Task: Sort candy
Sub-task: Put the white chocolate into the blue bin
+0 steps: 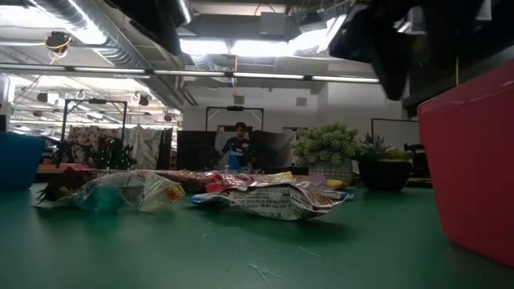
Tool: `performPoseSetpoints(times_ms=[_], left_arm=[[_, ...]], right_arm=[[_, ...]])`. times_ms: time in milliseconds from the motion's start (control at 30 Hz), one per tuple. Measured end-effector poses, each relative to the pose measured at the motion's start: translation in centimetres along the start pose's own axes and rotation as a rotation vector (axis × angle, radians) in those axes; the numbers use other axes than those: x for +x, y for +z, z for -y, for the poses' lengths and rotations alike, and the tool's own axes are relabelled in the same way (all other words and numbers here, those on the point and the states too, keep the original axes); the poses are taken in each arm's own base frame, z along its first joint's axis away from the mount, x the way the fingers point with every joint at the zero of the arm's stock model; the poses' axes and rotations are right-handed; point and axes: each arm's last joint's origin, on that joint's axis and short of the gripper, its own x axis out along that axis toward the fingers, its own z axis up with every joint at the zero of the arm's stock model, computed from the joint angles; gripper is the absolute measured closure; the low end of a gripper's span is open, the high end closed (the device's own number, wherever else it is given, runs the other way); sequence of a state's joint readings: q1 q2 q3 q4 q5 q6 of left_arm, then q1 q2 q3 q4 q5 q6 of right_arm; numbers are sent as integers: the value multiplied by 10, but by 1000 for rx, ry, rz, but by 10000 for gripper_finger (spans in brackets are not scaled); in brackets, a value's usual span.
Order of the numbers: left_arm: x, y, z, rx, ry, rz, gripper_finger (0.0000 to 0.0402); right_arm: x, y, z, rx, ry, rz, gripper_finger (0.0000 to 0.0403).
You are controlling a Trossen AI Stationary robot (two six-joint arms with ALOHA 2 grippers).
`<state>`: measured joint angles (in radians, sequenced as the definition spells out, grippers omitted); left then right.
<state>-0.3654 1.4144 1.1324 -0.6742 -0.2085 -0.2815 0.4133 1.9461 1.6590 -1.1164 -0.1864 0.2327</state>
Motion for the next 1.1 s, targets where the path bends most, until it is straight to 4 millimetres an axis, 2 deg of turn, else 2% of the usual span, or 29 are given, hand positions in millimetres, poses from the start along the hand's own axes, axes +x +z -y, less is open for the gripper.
performPoseSetpoints(times_ms=[233,367,500,667,767,867,1100], left_arm=[[-8,-1,3,5,-21,21,260],[-10,-1,4,9,-25,23,260],[-10,-1,4,8,-25,24,260],[-10,-1,4,9,-25,23,260],[-10,-1,4,9,-25,23,260],[-10,-1,4,9,-25,21,260],[-9,-2,4,10,-23,16,260]], right_arm=[[-2,8,8,-50,-11,65,182],[-4,13,18,-50,-74,109,182],[-7,21,29,74,-148,202,182],[-11,31,37,257,-115,306,182],[-7,38,36,346,-82,355,182],[8,42,28,380,-50,346,182],[36,48,19,438,-111,354,182]])
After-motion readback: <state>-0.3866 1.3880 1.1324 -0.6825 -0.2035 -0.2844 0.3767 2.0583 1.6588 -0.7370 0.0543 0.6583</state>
